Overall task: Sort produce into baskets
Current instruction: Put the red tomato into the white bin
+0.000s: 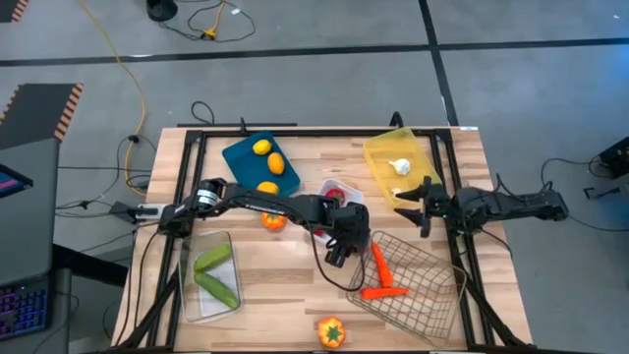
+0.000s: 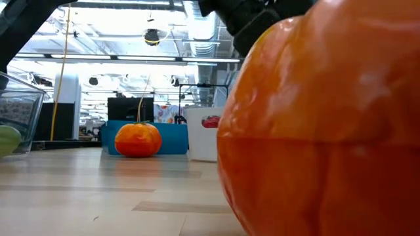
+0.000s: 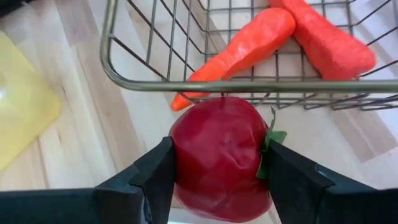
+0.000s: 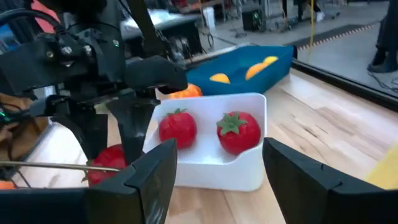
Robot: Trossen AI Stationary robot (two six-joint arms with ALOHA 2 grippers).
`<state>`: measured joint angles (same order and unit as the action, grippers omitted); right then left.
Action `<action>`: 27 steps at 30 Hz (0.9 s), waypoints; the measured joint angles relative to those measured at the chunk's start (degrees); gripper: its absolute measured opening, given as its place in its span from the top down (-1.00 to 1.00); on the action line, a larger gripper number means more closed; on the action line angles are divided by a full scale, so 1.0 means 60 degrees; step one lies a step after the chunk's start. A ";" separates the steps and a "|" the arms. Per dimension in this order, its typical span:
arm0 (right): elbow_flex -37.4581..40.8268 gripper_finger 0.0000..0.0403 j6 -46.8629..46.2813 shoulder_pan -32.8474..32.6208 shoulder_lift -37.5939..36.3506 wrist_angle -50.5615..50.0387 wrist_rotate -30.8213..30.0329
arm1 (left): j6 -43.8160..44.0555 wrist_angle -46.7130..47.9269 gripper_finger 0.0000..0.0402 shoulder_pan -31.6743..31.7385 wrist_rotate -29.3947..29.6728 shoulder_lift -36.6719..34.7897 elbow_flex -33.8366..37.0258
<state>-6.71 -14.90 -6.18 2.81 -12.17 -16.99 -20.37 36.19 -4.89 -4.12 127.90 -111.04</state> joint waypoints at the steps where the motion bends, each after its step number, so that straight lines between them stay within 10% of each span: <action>1: 0.0160 -0.31 0.0000 -0.0003 -0.0206 0.0144 0.0067 | -0.0026 0.0139 0.01 0.0000 0.0002 0.0000 -0.0127; 27: 0.1048 -0.31 0.1918 0.1115 -0.0363 0.2309 0.2364 | 0.0521 0.6121 0.01 0.0988 0.0489 -0.0028 -0.3364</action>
<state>-0.43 -3.39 0.52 0.64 1.68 -2.81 -17.24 72.92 1.04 -1.18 127.73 -131.22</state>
